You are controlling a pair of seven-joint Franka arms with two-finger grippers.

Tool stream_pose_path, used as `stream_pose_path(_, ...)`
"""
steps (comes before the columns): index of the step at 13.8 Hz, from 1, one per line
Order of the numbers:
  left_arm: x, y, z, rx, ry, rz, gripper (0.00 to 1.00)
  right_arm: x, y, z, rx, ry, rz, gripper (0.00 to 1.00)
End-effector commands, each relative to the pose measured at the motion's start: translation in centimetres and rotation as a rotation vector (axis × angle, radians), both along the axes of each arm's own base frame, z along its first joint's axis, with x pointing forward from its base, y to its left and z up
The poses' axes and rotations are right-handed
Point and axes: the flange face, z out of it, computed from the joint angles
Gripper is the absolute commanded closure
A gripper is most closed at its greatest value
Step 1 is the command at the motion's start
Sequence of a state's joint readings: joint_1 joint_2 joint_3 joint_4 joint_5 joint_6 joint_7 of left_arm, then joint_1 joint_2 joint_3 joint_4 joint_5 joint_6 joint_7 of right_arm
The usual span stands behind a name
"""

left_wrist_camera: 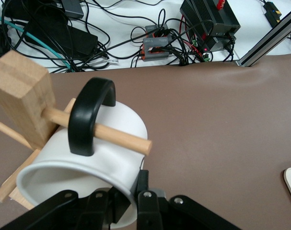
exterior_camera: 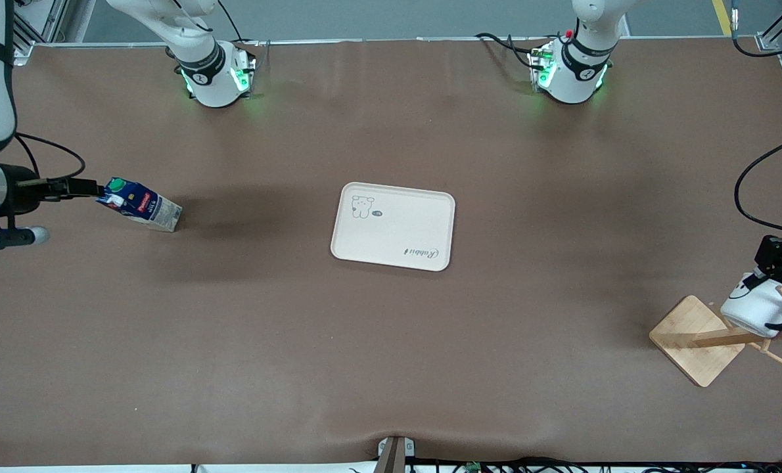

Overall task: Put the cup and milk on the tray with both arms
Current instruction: 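Grasp the milk carton with the right gripper while the left gripper grasps the mug, then lift the mug off the mug tree with the left gripper toward the tray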

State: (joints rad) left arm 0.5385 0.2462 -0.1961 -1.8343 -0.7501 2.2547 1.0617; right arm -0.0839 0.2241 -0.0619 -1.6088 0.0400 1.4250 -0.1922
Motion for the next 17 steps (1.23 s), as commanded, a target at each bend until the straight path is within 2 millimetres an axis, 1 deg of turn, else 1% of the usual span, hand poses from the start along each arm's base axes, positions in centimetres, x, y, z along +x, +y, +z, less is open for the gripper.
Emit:
stream_pose_path(1,-0.8,-1.3,1.9,-0.009,-0.003,-0.036,1.00,0.9,-0.4,-1.1,-0.044,0.019,-0.144,0.00)
stream_pose_path(2,-1.2,-1.6,2.3,-0.024,0.013,-0.038,1.00,1.2,-0.2,-0.1,-0.048,0.010,-0.150,0.00)
stream_pose_path(3,-1.8,-2.0,3.0,-0.037,0.030,-0.034,1.00,1.3,0.4,0.0,-0.057,0.009,-0.150,0.00)
stream_pose_path(5,-3.1,-2.8,4.6,-0.013,0.073,0.004,1.00,1.4,0.2,0.6,-0.069,-0.003,-0.193,0.00)
stream_pose_path(7,-4.2,-4.7,6.5,-0.014,0.156,0.031,1.00,1.4,-0.4,0.1,-0.088,0.003,-0.223,0.00)
stream_pose_path(9,-4.9,-6.7,8.6,-0.003,0.217,0.057,1.00,1.4,-0.6,-1.2,-0.117,0.009,-0.279,0.00)
stream_pose_path(10,-5.0,-8.3,9.4,-0.009,0.246,0.074,1.00,1.0,-0.9,-2.3,-0.120,0.008,-0.292,0.00)
stream_pose_path(11,-5.0,-10.0,10.1,-0.004,0.268,0.093,1.00,0.5,-0.9,-3.1,-0.120,0.013,-0.293,0.00)
stream_pose_path(12,-4.7,-12.0,10.6,0.007,0.289,0.108,1.00,-0.2,-0.8,-3.6,-0.120,0.025,-0.292,0.00)
stream_pose_path(13,-4.4,-14.4,11.0,0.027,0.312,0.116,1.00,-0.9,-0.7,-4.0,-0.124,0.031,-0.290,0.00)
stream_pose_path(15,-3.7,-20.3,12.0,0.080,0.363,0.165,1.00,-2.2,-1.3,-5.0,-0.176,0.010,-0.276,0.00)
stream_pose_path(16,-3.4,-23.6,12.5,0.113,0.384,0.196,1.00,-2.6,-1.6,-5.4,-0.203,-0.023,-0.269,0.00)
stream_pose_path(17,-3.2,-26.9,12.6,0.143,0.397,0.212,1.00,-3.0,-1.9,-5.9,-0.213,-0.047,-0.270,0.00)
